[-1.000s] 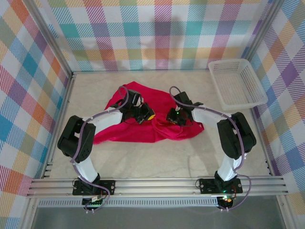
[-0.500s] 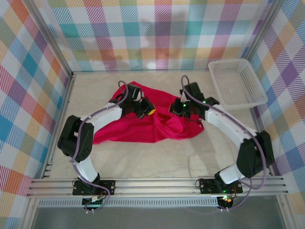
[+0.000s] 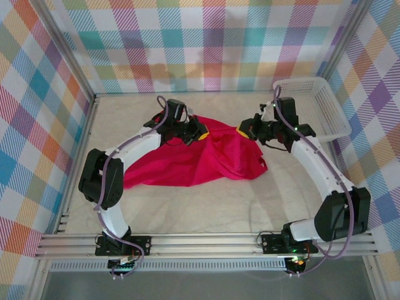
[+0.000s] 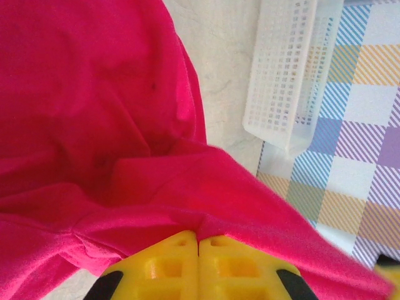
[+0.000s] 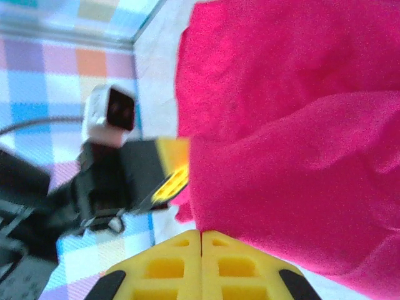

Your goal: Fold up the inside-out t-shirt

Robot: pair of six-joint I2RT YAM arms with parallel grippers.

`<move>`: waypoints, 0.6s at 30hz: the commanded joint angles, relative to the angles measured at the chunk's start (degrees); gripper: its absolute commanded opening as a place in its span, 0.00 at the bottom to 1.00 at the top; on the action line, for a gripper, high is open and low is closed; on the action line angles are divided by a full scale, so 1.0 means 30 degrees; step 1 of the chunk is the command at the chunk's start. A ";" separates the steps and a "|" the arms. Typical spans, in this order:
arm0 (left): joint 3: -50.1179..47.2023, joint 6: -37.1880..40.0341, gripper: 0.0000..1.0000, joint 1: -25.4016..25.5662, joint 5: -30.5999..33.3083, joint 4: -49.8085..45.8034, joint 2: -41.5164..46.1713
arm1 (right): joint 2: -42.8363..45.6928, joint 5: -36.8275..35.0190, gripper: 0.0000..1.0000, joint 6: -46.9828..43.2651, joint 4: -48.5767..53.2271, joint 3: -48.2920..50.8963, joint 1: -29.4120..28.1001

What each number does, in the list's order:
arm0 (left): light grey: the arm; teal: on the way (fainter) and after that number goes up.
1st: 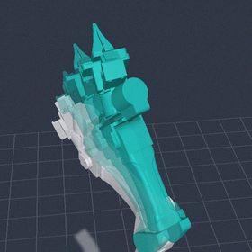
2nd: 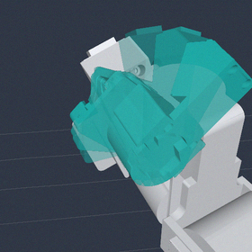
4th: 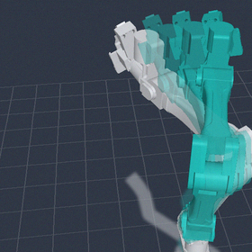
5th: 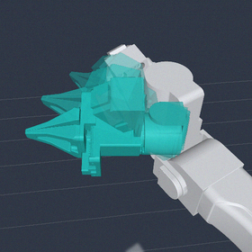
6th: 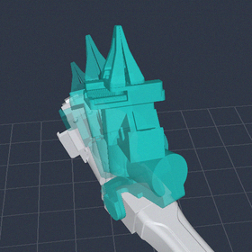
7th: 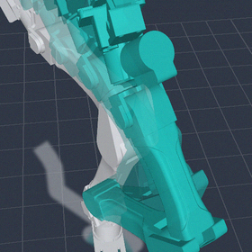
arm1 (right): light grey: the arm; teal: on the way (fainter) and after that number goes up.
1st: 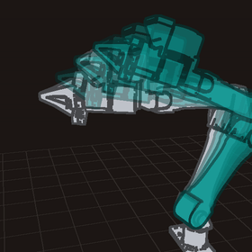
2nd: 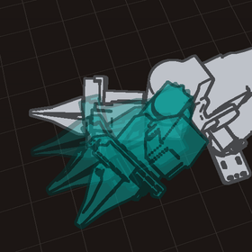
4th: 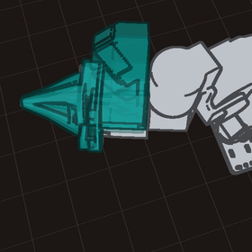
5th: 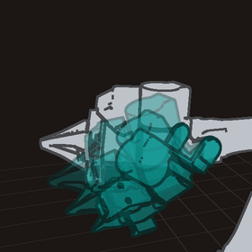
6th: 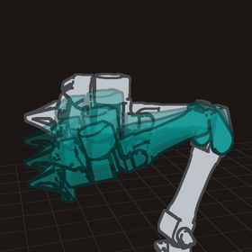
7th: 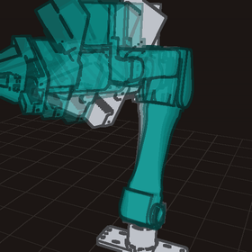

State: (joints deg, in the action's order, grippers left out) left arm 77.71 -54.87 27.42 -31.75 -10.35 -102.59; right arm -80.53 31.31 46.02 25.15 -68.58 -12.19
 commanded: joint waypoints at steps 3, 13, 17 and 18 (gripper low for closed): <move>-0.0186 -0.0801 0.00 0.0352 0.0274 0.0510 0.0146 | -0.3973 -0.4544 0.04 -0.2470 0.1117 -0.2868 0.0444; 0.0253 -0.0606 0.00 0.0293 0.0533 -0.0135 -0.0491 | -0.2799 -0.3485 0.25 -0.2330 -0.1437 0.0971 -0.1534; 0.0321 -0.0577 0.00 0.0146 0.0476 -0.0293 -0.0610 | -0.2669 -0.3965 0.28 -0.2143 -0.2580 0.2636 -0.3358; 0.0309 -0.0577 0.00 0.0104 0.0453 -0.0329 -0.0549 | -0.3090 -0.4021 0.31 -0.2051 -0.2812 0.2798 -0.3570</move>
State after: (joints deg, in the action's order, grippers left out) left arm 77.71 -56.34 28.21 -30.39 -10.48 -104.27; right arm -88.82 19.90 39.94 21.23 -61.84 -20.95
